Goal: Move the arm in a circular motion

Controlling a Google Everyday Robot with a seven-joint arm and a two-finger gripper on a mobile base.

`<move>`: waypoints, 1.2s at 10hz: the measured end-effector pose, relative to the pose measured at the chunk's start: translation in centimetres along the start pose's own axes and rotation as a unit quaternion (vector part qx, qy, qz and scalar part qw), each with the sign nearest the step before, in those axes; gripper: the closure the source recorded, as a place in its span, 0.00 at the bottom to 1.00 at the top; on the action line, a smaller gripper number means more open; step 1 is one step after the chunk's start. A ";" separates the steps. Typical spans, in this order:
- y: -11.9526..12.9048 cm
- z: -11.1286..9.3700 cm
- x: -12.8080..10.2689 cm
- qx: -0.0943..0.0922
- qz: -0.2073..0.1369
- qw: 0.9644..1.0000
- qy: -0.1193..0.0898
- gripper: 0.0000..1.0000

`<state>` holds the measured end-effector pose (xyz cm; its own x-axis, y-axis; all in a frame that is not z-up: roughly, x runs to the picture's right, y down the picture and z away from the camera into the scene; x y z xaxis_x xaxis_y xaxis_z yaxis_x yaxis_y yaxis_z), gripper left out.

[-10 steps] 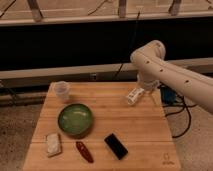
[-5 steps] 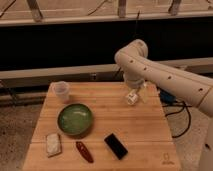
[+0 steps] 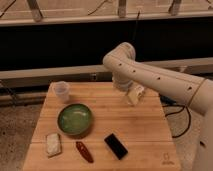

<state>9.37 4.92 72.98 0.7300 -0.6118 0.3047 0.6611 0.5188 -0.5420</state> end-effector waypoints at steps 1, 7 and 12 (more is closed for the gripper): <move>-1.1 -0.3 -2.2 0.007 -0.021 1.000 -0.006 0.20; -0.1 -3.5 -17.9 0.046 -0.176 0.982 -0.051 0.20; 6.7 -3.5 -18.5 0.041 -0.225 0.972 -0.060 0.20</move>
<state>-0.30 17.61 60.98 0.3758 -0.7169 0.5873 0.9259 0.2643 -0.2699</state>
